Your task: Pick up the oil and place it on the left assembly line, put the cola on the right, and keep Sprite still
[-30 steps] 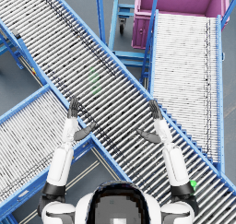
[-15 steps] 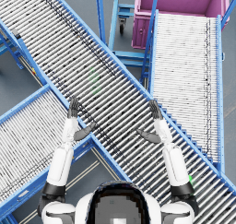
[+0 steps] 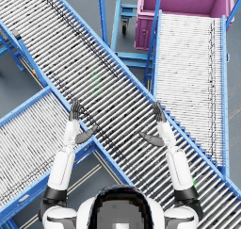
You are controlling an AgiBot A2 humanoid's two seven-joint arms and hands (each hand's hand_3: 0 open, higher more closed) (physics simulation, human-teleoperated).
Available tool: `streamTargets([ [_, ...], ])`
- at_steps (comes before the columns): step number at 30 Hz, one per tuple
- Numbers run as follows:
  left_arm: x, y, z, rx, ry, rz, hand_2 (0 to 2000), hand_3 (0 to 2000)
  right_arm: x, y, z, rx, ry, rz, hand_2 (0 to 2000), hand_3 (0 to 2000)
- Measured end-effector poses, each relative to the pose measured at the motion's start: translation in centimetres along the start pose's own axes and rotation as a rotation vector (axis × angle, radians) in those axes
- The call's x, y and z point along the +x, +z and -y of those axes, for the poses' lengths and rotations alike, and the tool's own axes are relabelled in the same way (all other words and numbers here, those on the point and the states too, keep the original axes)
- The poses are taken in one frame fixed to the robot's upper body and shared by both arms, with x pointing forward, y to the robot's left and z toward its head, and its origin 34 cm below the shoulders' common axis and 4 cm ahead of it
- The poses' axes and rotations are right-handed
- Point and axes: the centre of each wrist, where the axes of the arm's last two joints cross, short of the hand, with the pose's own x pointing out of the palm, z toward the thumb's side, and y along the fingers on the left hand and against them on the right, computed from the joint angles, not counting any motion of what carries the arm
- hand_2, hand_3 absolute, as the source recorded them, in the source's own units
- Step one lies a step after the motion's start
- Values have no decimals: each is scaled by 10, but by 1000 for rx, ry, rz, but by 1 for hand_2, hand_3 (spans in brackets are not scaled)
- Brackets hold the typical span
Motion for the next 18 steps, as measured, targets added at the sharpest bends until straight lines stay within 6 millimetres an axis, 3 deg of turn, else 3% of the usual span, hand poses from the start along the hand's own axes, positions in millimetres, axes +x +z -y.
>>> streamTargets([
  [11, 0, 0, 0, 0, 0, 0, 0, 0, 0, 0, 0, 0, 0, 0, 0, 0],
  [18, 4, 4, -7, 123, -85, 24, 0, 0, 4, -2, 3, -93, -84, 27, 0, 0],
])
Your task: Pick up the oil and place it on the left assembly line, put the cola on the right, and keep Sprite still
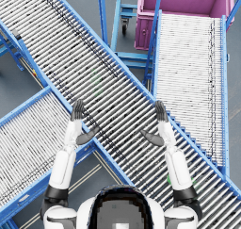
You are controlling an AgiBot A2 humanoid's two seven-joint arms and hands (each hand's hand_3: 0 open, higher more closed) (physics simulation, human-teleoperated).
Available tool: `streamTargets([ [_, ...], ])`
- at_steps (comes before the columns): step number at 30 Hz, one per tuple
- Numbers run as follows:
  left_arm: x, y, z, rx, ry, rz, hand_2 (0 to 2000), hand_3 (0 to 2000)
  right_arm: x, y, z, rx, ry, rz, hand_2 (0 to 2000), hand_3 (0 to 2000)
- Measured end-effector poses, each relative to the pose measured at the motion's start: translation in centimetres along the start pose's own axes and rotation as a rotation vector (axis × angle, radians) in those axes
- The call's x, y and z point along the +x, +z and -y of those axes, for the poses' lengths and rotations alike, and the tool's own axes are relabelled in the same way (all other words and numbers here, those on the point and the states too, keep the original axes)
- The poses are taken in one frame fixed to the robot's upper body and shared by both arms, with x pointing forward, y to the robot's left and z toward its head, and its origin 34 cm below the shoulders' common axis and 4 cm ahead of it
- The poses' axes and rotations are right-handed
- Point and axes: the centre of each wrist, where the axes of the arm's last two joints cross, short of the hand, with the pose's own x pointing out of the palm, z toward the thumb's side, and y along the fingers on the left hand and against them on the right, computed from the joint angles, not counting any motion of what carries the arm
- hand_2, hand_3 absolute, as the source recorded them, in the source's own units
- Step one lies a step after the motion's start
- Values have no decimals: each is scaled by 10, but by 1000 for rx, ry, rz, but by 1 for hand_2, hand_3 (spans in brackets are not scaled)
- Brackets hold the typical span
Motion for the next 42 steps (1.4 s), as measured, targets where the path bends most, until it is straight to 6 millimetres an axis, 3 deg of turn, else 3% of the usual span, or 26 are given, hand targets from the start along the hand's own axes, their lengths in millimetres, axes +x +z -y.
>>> streamTargets([
  [2, 1, 10, -7, 53, -1, 7, 0, 0, 0, 8, 3, -44, -13, 4, 0, 0],
  [10, -3, 44, -26, 221, 62, -301, 0, 0, -7, 38, 16, -188, -92, -312, 0, 0],
  [20, -25, 78, -39, 343, 175, -361, 0, 0, -24, 66, 20, -292, -190, -374, 0, 0],
  [22, -30, 83, -39, 358, 199, -364, 0, 0, -29, 63, 17, -282, -213, -374, 0, 0],
  [28, -37, 88, -38, 374, 233, -363, 0, 0, -42, 61, 12, -267, -274, -371, 0, 0],
  [38, -32, 84, -36, 367, 220, -353, 0, 0, -54, 58, 4, -252, -334, -363, 0, 0],
  [42, -32, 81, -36, 346, 247, -490, 0, 0, -55, 57, 3, -247, -341, -361, 0, 0],
])
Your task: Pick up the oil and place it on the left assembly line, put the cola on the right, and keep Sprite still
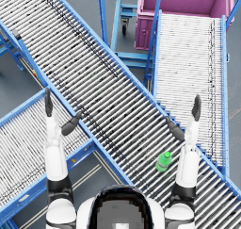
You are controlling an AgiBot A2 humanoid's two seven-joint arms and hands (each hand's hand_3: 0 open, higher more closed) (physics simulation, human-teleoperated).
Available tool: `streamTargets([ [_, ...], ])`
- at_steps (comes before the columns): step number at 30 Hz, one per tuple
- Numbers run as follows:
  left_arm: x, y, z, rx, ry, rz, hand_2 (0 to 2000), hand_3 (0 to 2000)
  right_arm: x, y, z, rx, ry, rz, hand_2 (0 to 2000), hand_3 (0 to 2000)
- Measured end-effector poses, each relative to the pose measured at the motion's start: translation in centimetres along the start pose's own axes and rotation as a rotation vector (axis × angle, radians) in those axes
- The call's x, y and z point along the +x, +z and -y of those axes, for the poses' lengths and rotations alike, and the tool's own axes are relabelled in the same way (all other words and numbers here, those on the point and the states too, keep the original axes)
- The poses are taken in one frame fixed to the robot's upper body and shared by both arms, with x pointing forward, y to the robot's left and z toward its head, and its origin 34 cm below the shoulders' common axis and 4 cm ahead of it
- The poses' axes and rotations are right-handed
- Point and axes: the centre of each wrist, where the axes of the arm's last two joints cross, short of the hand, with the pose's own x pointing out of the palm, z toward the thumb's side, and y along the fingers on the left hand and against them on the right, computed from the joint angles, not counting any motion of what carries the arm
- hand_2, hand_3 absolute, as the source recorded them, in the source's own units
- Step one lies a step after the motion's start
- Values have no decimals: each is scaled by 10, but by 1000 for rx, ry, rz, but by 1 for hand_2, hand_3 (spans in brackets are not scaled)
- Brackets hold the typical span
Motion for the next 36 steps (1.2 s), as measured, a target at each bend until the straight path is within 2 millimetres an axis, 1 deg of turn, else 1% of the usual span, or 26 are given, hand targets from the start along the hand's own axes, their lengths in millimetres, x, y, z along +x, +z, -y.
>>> streamTargets([
  [8, 0, -1, 0, -2, 4, -52, 0, 0, 1, -1, -2, 6, -2, 5, 0, 0],
  [18, -1, 2, -4, 15, 12, -53, 0, 0, 2, 3, 2, -16, -4, 10, 0, 0],
  [28, 0, 0, -1, 2, 11, -48, 0, 0, 1, -3, -1, 9, -13, 16, 0, 0],
  [36, -1, 3, -1, 13, 18, -46, 0, 0, 0, -1, -2, 2, -20, 19, 0, 0],
])
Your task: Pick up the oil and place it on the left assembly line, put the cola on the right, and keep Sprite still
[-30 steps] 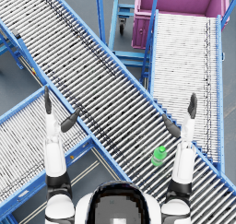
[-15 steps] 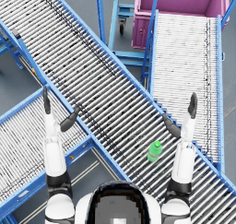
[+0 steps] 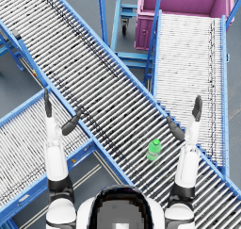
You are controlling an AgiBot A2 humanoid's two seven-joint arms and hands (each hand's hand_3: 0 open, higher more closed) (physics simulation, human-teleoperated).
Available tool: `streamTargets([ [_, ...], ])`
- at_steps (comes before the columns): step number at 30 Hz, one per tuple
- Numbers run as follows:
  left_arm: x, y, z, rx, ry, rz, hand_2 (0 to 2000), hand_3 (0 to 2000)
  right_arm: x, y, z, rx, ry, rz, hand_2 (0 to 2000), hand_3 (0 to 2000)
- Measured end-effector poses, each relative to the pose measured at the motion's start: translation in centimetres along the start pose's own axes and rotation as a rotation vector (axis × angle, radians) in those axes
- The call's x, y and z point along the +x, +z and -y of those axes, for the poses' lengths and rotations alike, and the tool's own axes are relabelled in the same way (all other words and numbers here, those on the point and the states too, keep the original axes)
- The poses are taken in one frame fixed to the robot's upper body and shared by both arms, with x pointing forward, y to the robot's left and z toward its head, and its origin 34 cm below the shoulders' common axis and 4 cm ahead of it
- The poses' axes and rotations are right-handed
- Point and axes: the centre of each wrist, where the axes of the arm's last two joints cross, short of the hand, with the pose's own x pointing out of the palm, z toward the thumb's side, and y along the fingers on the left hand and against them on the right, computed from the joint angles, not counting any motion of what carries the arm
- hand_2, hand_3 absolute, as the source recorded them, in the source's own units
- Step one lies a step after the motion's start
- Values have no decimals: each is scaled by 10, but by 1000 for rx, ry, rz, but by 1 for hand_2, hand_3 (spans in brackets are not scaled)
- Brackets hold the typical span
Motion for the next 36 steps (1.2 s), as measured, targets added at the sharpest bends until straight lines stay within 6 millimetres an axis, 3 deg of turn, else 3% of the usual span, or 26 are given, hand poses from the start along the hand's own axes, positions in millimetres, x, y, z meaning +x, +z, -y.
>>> streamTargets([
  [36, 1, -2, 3, -10, 9, 11, 0, 0, 2, -5, -3, 20, -11, 18, 0, 0],
])
